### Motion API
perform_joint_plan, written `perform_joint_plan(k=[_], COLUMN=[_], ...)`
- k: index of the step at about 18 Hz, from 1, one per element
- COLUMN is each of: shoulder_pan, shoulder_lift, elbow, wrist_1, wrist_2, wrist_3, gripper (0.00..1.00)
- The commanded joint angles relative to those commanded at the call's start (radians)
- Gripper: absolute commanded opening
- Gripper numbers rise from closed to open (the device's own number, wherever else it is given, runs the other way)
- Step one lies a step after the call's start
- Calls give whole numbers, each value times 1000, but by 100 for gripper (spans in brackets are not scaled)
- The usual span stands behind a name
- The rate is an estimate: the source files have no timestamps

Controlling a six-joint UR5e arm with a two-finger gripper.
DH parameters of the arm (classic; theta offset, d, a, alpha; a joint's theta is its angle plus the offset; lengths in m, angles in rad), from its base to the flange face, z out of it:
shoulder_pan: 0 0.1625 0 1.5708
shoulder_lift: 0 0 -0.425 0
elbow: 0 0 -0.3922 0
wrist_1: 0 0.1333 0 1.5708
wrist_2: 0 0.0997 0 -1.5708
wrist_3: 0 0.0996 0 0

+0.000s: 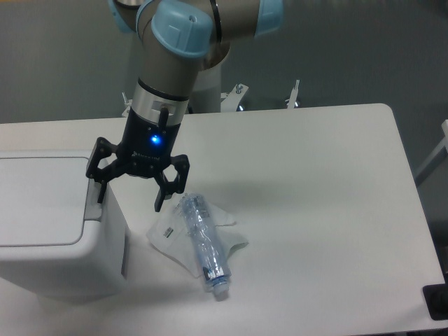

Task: Open the trash can
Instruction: 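Push the lid edge with the gripper to swing the lid open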

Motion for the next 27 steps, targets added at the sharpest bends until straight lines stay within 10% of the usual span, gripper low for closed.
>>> perform_joint_plan(k=[23, 27], shoulder_pan=[15, 104], shoulder_lift=[28, 31], elbow=[78, 84], wrist_1=[2, -3], wrist_2=[3, 148], wrist_3=[23, 162], gripper=[100, 100])
